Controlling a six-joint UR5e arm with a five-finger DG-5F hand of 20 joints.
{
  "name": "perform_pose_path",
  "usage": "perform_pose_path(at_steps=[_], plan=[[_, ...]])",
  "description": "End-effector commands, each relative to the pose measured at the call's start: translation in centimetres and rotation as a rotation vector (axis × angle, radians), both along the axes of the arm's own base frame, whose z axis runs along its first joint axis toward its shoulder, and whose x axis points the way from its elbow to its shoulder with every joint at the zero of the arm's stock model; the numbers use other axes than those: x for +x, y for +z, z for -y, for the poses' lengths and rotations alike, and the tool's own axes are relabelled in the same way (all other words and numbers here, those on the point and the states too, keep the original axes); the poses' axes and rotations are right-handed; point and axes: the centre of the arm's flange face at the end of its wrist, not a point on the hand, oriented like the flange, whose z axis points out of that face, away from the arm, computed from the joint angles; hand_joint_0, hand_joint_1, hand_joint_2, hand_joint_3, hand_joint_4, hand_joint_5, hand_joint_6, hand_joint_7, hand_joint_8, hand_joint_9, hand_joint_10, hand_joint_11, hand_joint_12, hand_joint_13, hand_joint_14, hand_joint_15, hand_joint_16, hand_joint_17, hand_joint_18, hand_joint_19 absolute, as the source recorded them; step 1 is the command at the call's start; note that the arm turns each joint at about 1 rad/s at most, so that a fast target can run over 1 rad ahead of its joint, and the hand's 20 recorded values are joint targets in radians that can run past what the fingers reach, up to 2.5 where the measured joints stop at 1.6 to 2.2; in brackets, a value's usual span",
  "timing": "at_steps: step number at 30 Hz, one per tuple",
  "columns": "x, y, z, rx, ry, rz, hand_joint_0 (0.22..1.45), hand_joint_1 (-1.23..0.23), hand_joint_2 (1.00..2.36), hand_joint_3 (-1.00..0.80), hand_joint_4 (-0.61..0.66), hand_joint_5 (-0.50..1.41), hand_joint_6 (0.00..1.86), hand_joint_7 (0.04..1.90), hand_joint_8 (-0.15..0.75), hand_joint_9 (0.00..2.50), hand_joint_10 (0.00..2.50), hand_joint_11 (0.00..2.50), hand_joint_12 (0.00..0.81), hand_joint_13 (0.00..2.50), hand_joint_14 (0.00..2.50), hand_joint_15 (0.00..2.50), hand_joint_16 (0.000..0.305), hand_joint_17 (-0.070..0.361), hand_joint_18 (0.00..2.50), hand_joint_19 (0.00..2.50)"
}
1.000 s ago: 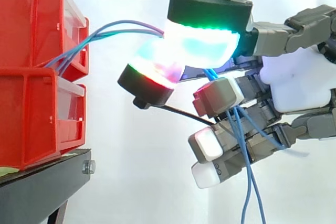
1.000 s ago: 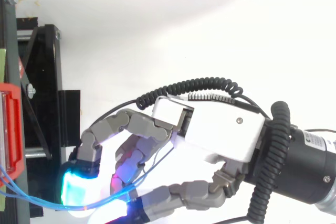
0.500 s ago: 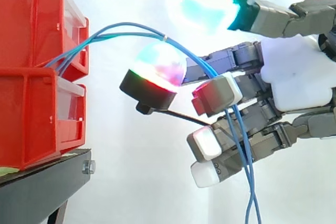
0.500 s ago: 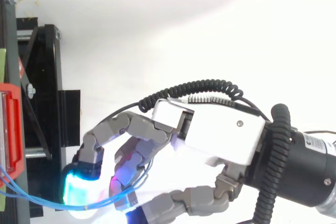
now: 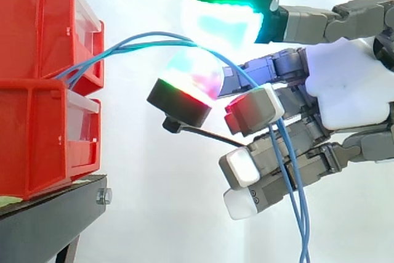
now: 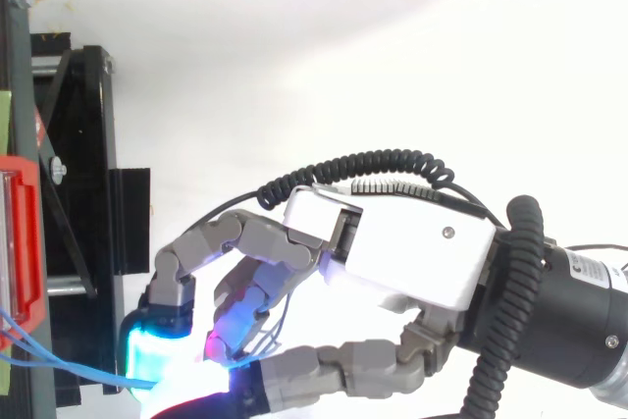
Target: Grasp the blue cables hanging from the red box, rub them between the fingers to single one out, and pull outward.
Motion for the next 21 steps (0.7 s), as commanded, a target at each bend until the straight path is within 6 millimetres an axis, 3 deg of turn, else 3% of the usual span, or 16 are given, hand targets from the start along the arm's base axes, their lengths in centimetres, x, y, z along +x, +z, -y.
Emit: perform_pose_path(at_steps=[1, 4, 7, 13, 17, 21], plan=[[-0.01, -0.01, -0.01, 0.0, 0.002, -0.002, 0.64, -0.77, 1.02, -0.16, -0.03, -0.17, 0.93, 1.05, 0.267, 1.19, 0.02, 1.15, 0.335, 0.98, 0.03, 0.67, 0.039, 0.087, 0.71, 0.48], [-0.01, -0.01, -0.01, 0.003, 0.001, -0.001, 0.7, -0.84, 1.02, -0.17, -0.09, -0.17, 0.94, 1.11, 0.255, 1.18, 0.02, 1.2, 0.321, 0.98, 0.03, 0.68, 0.037, 0.084, 0.71, 0.47], [-0.06, -0.04, 0.01, 0.001, 0.001, -0.005, 0.76, -0.86, 1.01, -0.34, -0.11, -0.17, 0.96, 0.98, 0.243, 1.2, 0.02, 1.21, 0.318, 0.99, 0.03, 0.68, 0.036, 0.08, 0.72, 0.46], [-0.11, -0.24, 0.03, -0.002, 0.0, -0.012, 0.8, -0.84, 1.0, -0.5, -0.19, -0.17, 0.97, 1.13, 0.243, 1.31, 0.02, 1.32, 0.305, 1.05, 0.03, 0.69, 0.035, 0.078, 0.73, 0.44], [-0.13, -0.14, 0.02, -0.003, 0.003, -0.012, 0.75, -0.86, 1.0, -0.5, -0.17, -0.15, 0.96, 1.13, 0.238, 1.39, 0.02, 1.31, 0.302, 1.1, 0.03, 0.71, 0.034, 0.076, 0.77, 0.43], [-0.3, -0.23, -0.04, -0.006, 0.004, -0.026, 0.69, -0.85, 1.0, -0.5, -0.05, -0.12, 0.94, 1.14, 0.252, 1.54, 0.02, 1.36, 0.309, 1.18, 0.03, 0.75, 0.034, 0.076, 0.82, 0.48]])
